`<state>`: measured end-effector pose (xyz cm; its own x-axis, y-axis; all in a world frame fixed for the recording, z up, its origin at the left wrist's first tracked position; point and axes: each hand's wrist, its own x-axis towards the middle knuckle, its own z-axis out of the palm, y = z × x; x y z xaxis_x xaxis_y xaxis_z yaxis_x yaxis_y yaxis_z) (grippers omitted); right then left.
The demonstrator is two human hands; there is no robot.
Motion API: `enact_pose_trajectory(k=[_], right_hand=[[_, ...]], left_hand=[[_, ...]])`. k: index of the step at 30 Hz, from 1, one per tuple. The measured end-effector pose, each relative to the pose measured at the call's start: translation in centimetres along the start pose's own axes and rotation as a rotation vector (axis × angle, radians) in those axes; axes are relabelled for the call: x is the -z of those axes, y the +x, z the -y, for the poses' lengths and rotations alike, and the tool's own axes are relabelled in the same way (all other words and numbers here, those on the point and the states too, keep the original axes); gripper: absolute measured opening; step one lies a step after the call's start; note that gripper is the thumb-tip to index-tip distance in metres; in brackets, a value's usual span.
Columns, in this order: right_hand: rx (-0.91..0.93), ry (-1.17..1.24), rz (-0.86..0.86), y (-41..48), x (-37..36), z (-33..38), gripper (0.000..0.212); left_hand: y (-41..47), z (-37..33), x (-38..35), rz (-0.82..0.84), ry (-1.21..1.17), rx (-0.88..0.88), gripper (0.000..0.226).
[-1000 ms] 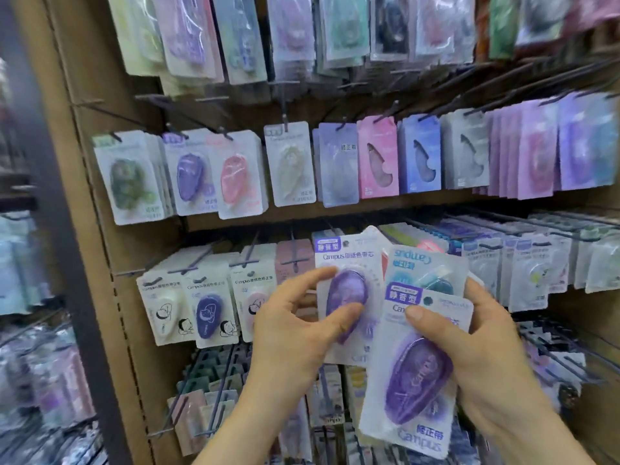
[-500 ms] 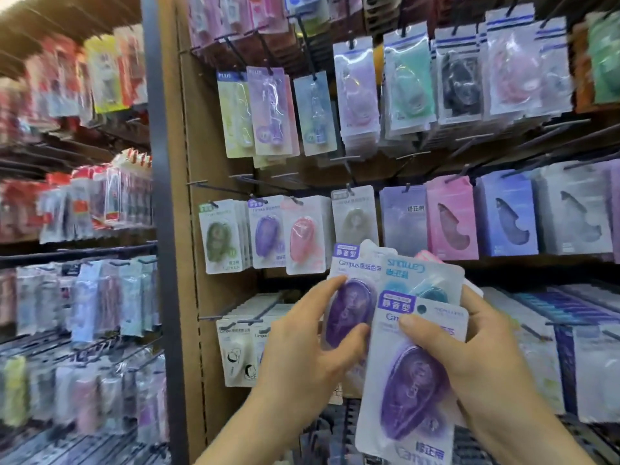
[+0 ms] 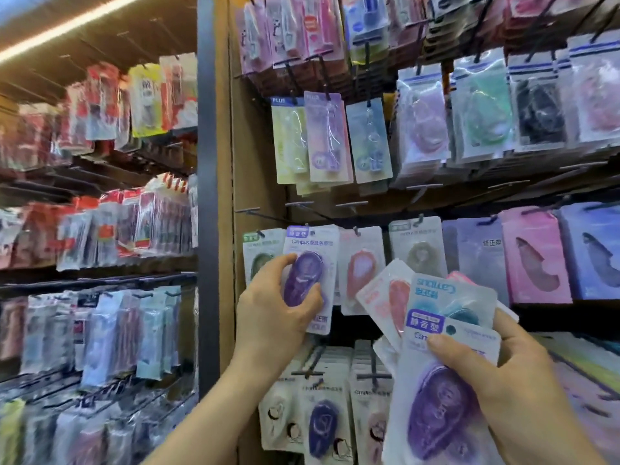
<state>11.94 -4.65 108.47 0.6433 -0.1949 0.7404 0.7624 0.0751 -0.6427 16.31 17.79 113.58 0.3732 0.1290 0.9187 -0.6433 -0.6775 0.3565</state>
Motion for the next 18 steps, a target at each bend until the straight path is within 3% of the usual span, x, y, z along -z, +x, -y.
enact_pose_trajectory(k=[8,18], right_hand=[[0.053,-0.138,-0.080,0.5,-2.5,-0.4,0.052],[0.022,-0.112,-0.079,0.8,-2.4,-0.6,0.041]], left_hand=[[3.1,2.8,-1.8,0.022,0.091,-0.086,0.055],[3.3,3.0,-1.9,-0.052,0.175,-0.124,0.053]])
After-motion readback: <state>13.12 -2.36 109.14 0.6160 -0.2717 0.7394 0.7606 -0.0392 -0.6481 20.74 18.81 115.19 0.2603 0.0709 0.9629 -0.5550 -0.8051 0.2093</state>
